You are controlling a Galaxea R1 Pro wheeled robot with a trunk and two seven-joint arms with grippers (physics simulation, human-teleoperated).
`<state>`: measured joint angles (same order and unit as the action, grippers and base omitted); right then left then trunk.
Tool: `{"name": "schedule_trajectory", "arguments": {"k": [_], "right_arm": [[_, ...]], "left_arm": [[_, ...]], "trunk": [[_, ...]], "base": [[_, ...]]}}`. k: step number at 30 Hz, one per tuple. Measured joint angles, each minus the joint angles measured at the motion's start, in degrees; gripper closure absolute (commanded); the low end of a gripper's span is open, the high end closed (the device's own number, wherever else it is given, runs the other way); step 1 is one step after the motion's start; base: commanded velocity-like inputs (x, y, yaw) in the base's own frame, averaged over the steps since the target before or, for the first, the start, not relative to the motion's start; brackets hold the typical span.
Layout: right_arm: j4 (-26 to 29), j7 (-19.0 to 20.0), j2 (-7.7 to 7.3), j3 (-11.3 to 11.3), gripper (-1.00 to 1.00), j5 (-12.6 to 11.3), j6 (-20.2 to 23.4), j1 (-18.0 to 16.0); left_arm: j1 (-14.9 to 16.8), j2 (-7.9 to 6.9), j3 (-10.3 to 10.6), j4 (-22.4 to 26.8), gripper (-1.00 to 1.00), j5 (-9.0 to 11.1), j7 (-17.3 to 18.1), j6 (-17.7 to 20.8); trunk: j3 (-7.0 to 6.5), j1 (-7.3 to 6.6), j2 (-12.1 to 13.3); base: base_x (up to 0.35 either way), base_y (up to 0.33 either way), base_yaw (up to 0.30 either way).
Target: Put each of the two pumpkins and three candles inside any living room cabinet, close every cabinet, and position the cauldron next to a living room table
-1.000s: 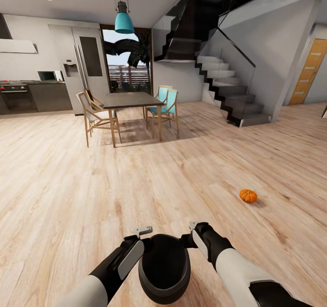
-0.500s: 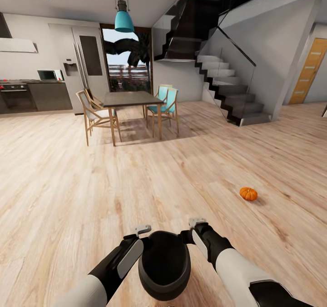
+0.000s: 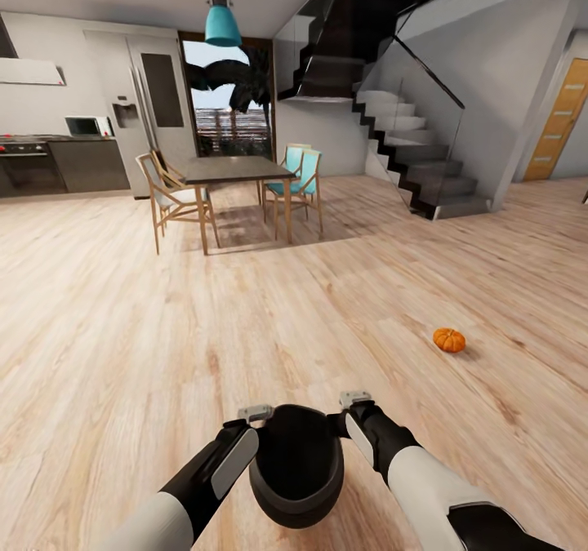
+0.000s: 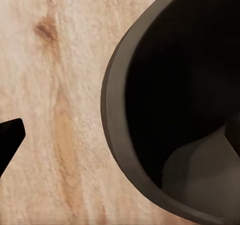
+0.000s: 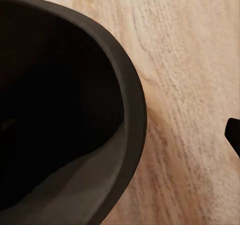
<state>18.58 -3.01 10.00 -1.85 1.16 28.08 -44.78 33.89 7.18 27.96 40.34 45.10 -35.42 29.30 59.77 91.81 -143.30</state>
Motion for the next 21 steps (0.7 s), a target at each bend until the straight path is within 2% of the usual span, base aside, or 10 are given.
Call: {"name": "schedule_trajectory", "arguments": {"k": [6, 10, 12, 21], "right_arm": [[0.07, 0.30, 0.00, 0.00, -1.00, -0.06, -0.23, 0.04], [0.18, 0.43, 0.00, 0.00, -1.00, -0.08, -0.13, -0.02], [0.25, 0.50, 0.00, 0.07, -1.00, -0.17, -0.10, -0.03], [0.50, 0.52, 0.00, 0.42, -1.00, -0.64, -0.36, -0.04]], "left_arm": [[0.75, 0.02, 0.04, 0.00, -1.00, -0.04, -0.09, 0.22], [3.93, 0.16, 0.16, 0.01, -1.00, -0.18, -0.46, 0.77], [5.31, 0.35, 0.23, 0.00, -1.00, -0.31, -0.69, 2.86], [7.61, 0.66, 0.37, -0.58, -1.00, -0.29, -0.88, 5.29]], "trunk": [[1.33, 0.15, -0.08], [1.31, 0.15, -0.09], [1.29, 0.15, -0.09], [1.25, 0.15, -0.09]], "base": [[0.000, 0.000, 0.003], [0.000, 0.000, 0.130], [0.000, 0.000, 0.162], [0.000, 0.000, 0.055]]}}
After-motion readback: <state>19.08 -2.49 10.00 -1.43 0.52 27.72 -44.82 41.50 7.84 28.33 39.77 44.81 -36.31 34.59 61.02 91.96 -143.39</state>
